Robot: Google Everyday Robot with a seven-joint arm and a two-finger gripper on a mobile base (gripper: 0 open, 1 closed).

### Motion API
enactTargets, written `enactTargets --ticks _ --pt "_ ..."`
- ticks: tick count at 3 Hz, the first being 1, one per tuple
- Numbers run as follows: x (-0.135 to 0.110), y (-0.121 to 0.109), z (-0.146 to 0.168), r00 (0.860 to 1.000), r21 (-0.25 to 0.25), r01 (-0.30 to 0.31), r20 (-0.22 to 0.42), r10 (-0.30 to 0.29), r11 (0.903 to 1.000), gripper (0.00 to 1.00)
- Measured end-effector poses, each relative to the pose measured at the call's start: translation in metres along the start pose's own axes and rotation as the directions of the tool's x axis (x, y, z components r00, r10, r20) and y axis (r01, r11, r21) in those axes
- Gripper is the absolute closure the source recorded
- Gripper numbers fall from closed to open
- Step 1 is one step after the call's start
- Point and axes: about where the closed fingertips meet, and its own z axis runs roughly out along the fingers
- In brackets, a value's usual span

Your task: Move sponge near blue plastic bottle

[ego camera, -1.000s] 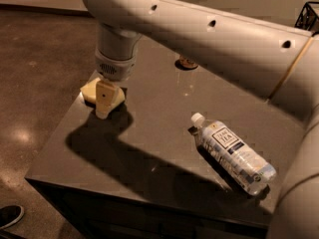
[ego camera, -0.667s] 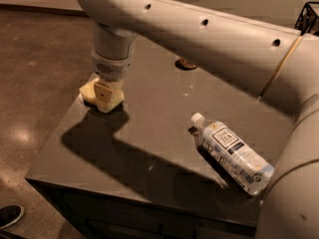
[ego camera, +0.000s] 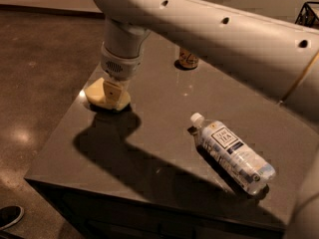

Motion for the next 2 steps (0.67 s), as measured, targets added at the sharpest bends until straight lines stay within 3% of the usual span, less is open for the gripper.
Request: enactTargets --ticks 1,2 --pt "0.03 -0.011 -0.017 0.999 0.037 -0.032 -0.011 0.032 0.9988 1.0" --pt "0.066 -0.022 -0.034 0.996 0.058 -0.088 -0.017 0.089 0.9945 1.0"
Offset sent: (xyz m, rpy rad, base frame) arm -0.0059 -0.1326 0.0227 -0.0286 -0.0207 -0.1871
